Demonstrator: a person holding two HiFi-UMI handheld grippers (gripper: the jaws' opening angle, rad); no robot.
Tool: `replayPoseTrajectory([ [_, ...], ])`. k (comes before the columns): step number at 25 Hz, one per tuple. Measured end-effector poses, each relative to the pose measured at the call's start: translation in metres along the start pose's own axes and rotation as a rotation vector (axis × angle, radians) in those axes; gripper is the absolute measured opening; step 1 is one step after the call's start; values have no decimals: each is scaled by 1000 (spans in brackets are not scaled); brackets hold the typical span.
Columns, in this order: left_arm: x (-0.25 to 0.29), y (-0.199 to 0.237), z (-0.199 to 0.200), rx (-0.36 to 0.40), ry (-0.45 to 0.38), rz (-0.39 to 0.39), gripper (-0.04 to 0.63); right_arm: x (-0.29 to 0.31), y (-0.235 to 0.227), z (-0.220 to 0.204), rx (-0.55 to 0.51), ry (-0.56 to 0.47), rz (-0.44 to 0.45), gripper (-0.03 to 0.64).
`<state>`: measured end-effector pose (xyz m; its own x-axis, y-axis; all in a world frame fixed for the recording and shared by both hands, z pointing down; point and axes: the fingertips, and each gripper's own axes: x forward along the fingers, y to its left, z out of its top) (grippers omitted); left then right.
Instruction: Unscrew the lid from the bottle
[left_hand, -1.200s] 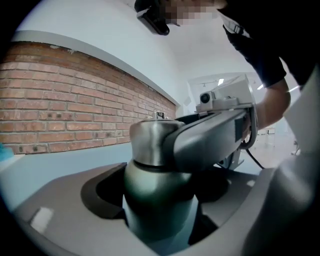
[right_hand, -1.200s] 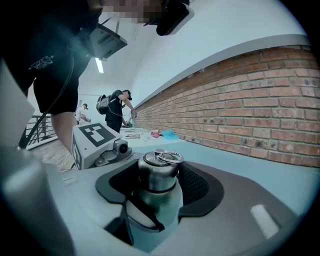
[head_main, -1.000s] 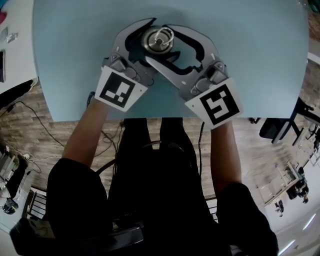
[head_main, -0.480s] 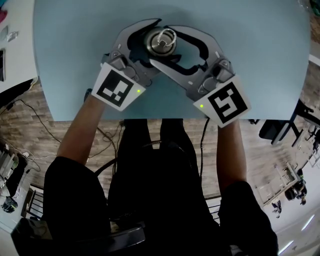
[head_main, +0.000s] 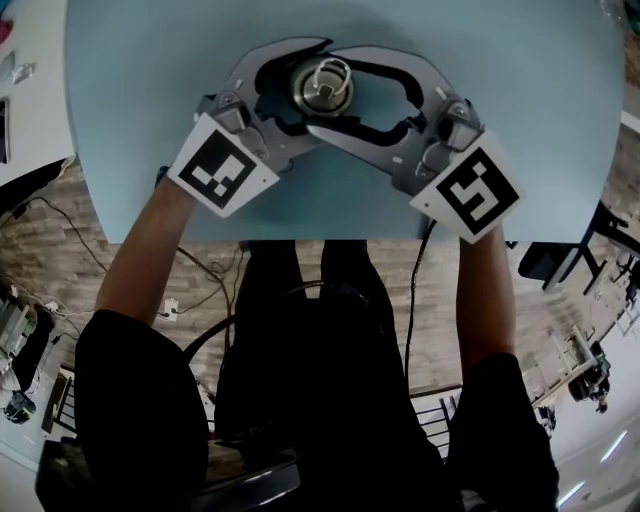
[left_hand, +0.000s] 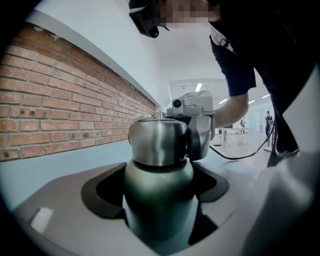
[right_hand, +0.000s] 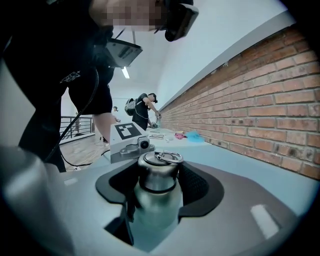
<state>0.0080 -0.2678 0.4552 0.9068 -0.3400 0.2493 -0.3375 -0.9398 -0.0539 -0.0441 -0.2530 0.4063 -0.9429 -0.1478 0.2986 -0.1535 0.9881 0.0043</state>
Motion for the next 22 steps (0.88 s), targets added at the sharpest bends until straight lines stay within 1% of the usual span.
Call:
replayPoseTrajectory([
  [3,0,-2,0,10,1,-49,376,0,1,-1,-14,9,58,255],
  [7,0,-4,0,33,15,-160,376,0,1,0,-42,22,164,256],
  [11,-2,-6,-2,64,56,-278,377,3,0,3,-48,29,264,256],
  [17,-3,-13,-2,117,104,-418,377,2,3,5,-79,43,380,256],
  [19,-3,-14,-2,133,120,-449,377,2,4,6,-92,57,408,258],
  [22,-4,-15,-2,139,128,-459,377,1,6,5,-106,73,428,258],
])
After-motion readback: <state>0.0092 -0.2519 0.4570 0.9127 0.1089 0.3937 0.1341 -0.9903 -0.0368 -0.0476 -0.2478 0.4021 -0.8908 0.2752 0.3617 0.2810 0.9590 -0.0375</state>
